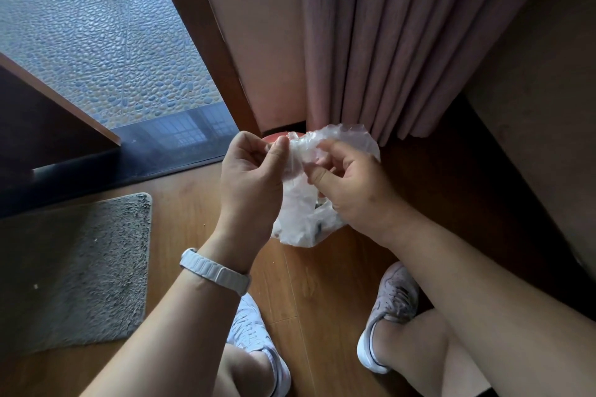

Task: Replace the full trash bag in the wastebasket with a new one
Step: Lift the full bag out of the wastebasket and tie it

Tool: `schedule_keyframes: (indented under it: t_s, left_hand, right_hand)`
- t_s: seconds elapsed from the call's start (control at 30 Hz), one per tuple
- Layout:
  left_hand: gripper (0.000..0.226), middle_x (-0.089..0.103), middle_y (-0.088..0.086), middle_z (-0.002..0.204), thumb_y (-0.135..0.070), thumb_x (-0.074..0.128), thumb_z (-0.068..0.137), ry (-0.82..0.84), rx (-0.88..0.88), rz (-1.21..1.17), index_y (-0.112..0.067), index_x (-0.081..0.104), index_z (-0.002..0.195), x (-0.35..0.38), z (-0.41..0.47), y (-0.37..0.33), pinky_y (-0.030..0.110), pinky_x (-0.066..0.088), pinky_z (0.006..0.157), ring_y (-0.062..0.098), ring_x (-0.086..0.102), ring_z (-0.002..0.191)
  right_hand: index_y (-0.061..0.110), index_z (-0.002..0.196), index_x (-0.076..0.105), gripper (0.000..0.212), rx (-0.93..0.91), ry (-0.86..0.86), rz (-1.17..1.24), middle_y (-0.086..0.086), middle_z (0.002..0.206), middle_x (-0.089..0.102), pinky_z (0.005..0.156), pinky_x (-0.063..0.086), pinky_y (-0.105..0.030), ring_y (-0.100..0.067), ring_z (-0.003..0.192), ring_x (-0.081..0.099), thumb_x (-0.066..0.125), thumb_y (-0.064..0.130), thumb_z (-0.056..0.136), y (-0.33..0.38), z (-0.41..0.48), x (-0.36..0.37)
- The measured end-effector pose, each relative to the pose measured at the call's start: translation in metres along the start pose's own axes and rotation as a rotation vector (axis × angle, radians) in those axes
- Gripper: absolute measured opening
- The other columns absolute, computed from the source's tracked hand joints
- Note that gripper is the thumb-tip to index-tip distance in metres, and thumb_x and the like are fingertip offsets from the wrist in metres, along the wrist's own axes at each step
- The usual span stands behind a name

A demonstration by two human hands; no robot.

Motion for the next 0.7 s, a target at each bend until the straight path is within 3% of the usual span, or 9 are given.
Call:
schedule_keyframes:
  t_s: [0.1,0.2,0.27,0.37,0.47,0.57,0.7]
  left_hand:
    - [0.028,0.048,-0.010,0.058,-0.021,0.069,0.085,0.007,-0.015,-0.004,-0.019,0.047,0.068,0.002,0.000,-0.001,0.032,0.043,0.059,0.011,0.044,0.058]
    - [0.027,0.047,-0.006,0.061,-0.028,0.071,0.080,0.025,-0.051,-0.024,-0.023,0.049,0.066,0.003,0.000,0.000,0.040,0.041,0.065,0.023,0.042,0.065]
    - [0.026,0.046,-0.003,0.062,-0.032,0.073,0.078,0.048,-0.064,-0.032,-0.025,0.051,0.065,0.003,-0.001,0.000,0.044,0.039,0.067,0.026,0.039,0.070]
    - [0.025,0.048,-0.003,0.063,-0.030,0.072,0.080,0.063,-0.038,-0.012,-0.025,0.052,0.067,0.002,-0.002,-0.001,0.042,0.039,0.065,0.025,0.040,0.068]
    - [0.022,0.051,-0.003,0.064,-0.024,0.070,0.084,0.043,0.042,0.067,-0.020,0.053,0.070,0.003,-0.003,-0.003,0.034,0.042,0.060,0.021,0.044,0.064]
    - [0.020,0.053,-0.002,0.067,-0.019,0.069,0.087,0.042,0.083,0.080,-0.018,0.054,0.072,0.001,-0.001,-0.004,0.027,0.045,0.058,0.016,0.047,0.064]
    - [0.020,0.053,-0.006,0.064,-0.021,0.066,0.088,0.038,0.084,0.072,-0.019,0.054,0.072,-0.006,0.003,-0.004,0.024,0.045,0.059,0.009,0.048,0.060]
  right_hand:
    - [0.016,0.119,0.059,0.031,-0.027,-0.005,0.035,0.012,0.084,0.056,0.073,0.051,-0.024,-0.002,0.075,0.056,0.066,0.022,0.089,0.004,0.000,0.000]
    - [0.022,0.093,0.062,0.010,-0.049,-0.007,0.100,0.017,0.073,0.061,0.060,0.045,-0.014,0.003,0.066,0.057,0.067,0.016,0.087,0.007,0.001,-0.003]
    - [0.027,0.082,0.062,0.017,-0.068,-0.021,0.103,0.023,0.063,0.063,0.057,0.044,-0.010,0.006,0.062,0.058,0.068,0.011,0.087,0.007,0.002,-0.004]
    - [0.017,0.086,0.069,0.005,-0.084,-0.032,0.062,0.014,0.072,0.067,0.067,0.049,-0.020,-0.002,0.072,0.063,0.068,0.013,0.087,0.004,0.005,-0.005]
    - [0.008,0.096,0.071,0.014,-0.076,-0.053,0.018,-0.002,0.087,0.072,0.080,0.056,-0.034,-0.016,0.086,0.068,0.068,0.019,0.088,0.003,0.005,-0.006]
    - [0.004,0.094,0.071,0.013,-0.089,-0.044,0.035,-0.007,0.084,0.072,0.072,0.055,-0.027,-0.012,0.078,0.067,0.069,0.015,0.087,0.007,0.005,-0.009]
    - [0.006,0.088,0.068,0.007,-0.068,-0.004,0.039,0.000,0.071,0.064,0.055,0.045,-0.015,0.000,0.058,0.057,0.067,0.012,0.088,0.010,0.006,-0.015]
Point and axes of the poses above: each hand's wrist, its own z-axis towards the middle knuckle, its own x-axis out of the palm, y = z × x, the point moved 1 cm from there along z, towards the middle knuckle
